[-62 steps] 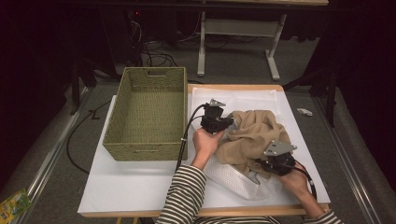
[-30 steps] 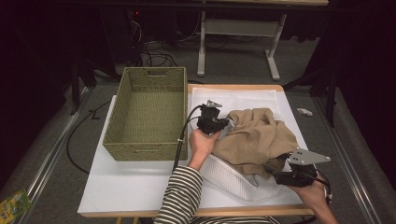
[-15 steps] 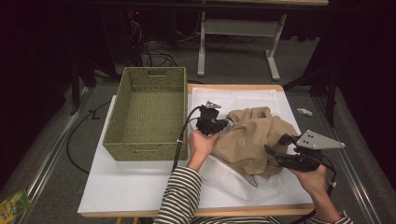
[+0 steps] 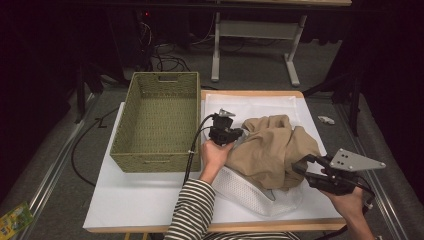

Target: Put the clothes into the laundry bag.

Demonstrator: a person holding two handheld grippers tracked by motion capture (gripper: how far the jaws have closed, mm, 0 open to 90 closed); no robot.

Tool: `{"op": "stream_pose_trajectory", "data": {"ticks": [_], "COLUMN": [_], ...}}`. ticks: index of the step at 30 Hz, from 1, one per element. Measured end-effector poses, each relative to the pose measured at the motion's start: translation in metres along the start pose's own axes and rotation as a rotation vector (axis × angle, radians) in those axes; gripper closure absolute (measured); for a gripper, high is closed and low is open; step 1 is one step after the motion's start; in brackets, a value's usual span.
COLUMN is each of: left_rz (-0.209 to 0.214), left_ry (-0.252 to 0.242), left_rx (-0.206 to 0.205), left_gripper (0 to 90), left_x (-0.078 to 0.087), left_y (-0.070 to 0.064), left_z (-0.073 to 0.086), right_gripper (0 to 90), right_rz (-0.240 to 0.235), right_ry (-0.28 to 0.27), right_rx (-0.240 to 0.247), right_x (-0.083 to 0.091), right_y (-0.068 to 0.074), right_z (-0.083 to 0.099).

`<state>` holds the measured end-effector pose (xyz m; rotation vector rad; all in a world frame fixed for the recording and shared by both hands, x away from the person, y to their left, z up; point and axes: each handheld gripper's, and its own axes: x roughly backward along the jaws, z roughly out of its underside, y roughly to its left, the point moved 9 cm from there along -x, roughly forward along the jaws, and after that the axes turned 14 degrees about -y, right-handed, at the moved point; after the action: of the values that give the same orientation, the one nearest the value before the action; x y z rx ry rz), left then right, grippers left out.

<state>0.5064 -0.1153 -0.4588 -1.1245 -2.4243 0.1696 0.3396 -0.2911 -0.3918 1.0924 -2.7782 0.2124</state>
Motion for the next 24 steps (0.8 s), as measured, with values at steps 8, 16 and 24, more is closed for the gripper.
{"op": "stream_pose_trajectory", "data": {"ticks": [8,16,24], "left_rz": [-0.002,0.009,0.015], "left_ry": [0.006,0.0,0.001], "left_rx": [-0.007,-0.01,-0.021], "left_gripper": [89.0,89.0,89.0], "left_x": [0.0,0.001,0.002], "left_y": [-0.001,-0.004,-0.007], "left_z": [0.0,-0.001,-0.001], "right_gripper": [45.1,30.9,52.7], "right_rz": [0.089,0.122,-0.023], "right_ry": [-0.131,0.005,0.27], "right_rx": [-0.013,-0.035,-0.102], "right_x": [0.011,-0.036,-0.095], "right_y": [-0.013,-0.035,-0.029], "right_z": [-0.021,-0.016,0.05]}}
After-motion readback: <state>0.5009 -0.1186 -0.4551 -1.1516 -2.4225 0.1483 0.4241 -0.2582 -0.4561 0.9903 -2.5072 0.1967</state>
